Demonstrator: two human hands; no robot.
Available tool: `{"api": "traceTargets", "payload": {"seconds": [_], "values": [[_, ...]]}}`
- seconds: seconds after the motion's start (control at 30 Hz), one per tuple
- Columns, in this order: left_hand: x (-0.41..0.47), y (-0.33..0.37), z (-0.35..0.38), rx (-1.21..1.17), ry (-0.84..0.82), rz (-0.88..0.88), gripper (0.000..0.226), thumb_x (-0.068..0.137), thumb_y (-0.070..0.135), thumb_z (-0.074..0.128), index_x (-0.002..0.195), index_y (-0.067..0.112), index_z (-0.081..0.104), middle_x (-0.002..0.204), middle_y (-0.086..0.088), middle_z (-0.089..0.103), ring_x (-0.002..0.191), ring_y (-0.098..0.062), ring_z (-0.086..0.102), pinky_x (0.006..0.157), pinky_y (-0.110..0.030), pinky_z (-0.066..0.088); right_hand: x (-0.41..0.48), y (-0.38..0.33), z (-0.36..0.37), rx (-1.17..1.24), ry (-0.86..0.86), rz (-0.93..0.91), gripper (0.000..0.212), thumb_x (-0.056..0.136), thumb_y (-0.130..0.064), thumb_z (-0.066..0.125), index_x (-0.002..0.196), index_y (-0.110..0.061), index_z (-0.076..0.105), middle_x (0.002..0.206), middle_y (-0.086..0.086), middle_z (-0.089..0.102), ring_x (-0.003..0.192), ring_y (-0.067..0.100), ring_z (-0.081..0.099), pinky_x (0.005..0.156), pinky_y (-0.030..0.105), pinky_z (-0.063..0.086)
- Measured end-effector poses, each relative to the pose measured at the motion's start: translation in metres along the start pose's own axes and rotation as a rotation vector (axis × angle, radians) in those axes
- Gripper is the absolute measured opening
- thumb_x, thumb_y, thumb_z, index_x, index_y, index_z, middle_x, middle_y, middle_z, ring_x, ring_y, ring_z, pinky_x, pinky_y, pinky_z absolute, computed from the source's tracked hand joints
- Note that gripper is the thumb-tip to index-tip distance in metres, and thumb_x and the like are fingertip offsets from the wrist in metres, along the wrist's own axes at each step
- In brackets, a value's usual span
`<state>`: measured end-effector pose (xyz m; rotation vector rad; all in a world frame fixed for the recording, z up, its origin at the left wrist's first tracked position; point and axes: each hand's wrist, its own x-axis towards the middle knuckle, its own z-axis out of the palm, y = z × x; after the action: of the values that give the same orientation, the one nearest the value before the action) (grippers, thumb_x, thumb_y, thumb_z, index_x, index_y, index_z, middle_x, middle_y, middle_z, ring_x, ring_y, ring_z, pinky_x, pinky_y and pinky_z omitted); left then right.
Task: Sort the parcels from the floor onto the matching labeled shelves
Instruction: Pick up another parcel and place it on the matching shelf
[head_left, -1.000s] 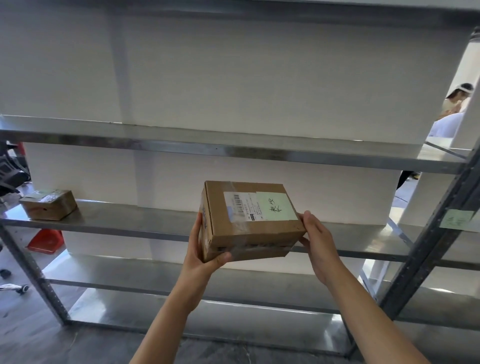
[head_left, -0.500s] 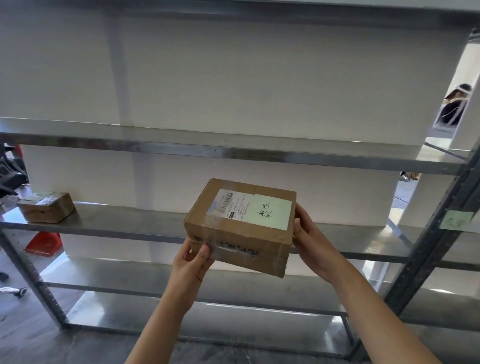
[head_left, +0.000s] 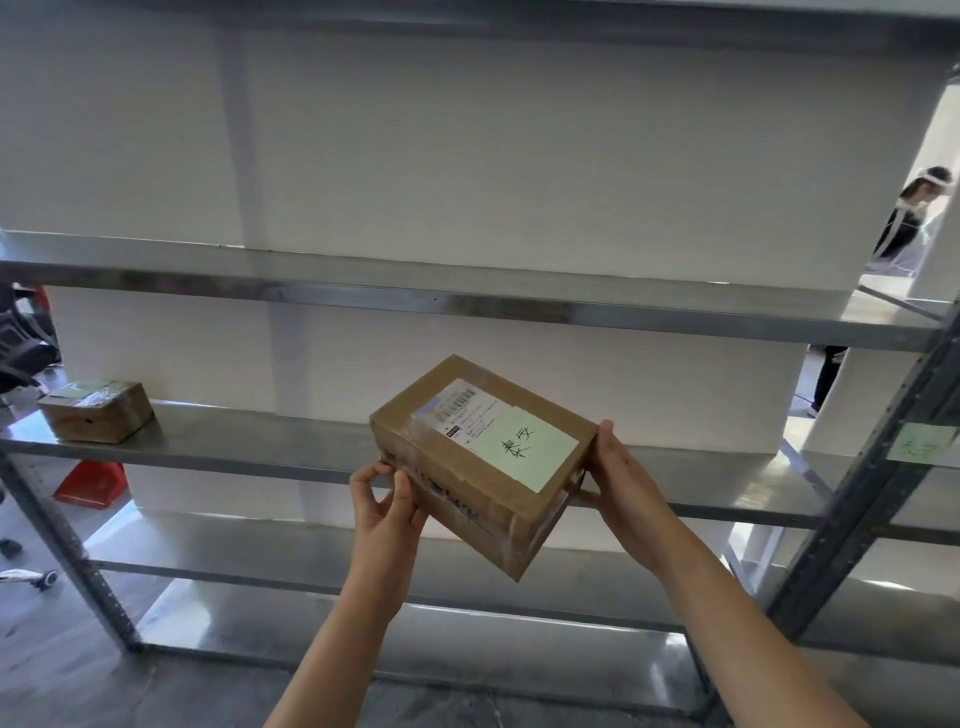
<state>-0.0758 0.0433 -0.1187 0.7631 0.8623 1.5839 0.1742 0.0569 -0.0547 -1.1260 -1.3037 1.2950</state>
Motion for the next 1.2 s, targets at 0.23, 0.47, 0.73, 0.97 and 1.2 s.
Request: {"api": "traceTargets", "payload": {"seconds": [0.23, 0.47, 0.73, 0.97, 1.2], "values": [[-0.006, 0.007, 0.012, 0.09, -0.13, 0.008, 0.05, 0.088, 0.048, 0.059, 0.132, 0.039, 0.038, 0.139, -0.011, 0.055, 0.124, -0.032, 0.063, 0.103, -0.052, 0.052, 0.003, 0.006, 0.0, 0.145, -0.076, 0.106, 0.056, 0.1, -0.065, 0.034, 0.139, -0.033, 0.057, 0.141, -0.009, 0.063, 0.14, 0.015, 0.048, 0.113, 0.058, 0.041], [-0.004, 0.008, 0.011, 0.17, -0.195, 0.052, 0.061, 0.09, 0.044, 0.054, 0.145, 0.052, 0.028, 0.146, -0.003, 0.053, 0.124, -0.025, 0.064, 0.088, -0.035, 0.061, 0.002, 0.008, 0.007, 0.199, -0.07, 0.133, 0.044, 0.101, -0.05, 0.049, 0.127, -0.015, 0.054, 0.128, 0.016, 0.065, 0.118, 0.032, 0.061, 0.102, 0.061, 0.051], [-0.003, 0.014, 0.012, 0.233, -0.113, 0.091, 0.037, 0.096, 0.044, 0.046, 0.133, 0.04, 0.043, 0.134, -0.008, 0.065, 0.117, -0.026, 0.068, 0.096, -0.044, 0.058, -0.001, 0.012, 0.015, 0.124, -0.102, 0.091, 0.043, 0.104, -0.048, 0.041, 0.143, -0.039, 0.054, 0.131, -0.006, 0.071, 0.129, 0.021, 0.059, 0.111, 0.051, 0.044], [-0.006, 0.011, 0.018, 0.335, -0.049, 0.139, 0.028, 0.1, 0.042, 0.046, 0.128, 0.04, 0.053, 0.126, -0.006, 0.068, 0.111, -0.027, 0.071, 0.094, -0.053, 0.057, -0.005, 0.011, 0.017, 0.146, -0.054, -0.017, 0.045, 0.098, -0.047, 0.046, 0.143, -0.041, 0.053, 0.132, -0.005, 0.07, 0.125, 0.016, 0.064, 0.1, 0.042, 0.055], [-0.011, 0.003, 0.046, 0.316, -0.015, 0.132, 0.032, 0.106, 0.034, 0.04, 0.133, 0.032, 0.056, 0.121, -0.006, 0.072, 0.113, -0.03, 0.07, 0.094, -0.052, 0.057, -0.002, 0.0, 0.001, 0.236, -0.067, -0.055, 0.028, 0.104, -0.033, 0.045, 0.13, -0.036, 0.057, 0.132, 0.004, 0.067, 0.124, 0.023, 0.064, 0.104, 0.044, 0.053]]}}
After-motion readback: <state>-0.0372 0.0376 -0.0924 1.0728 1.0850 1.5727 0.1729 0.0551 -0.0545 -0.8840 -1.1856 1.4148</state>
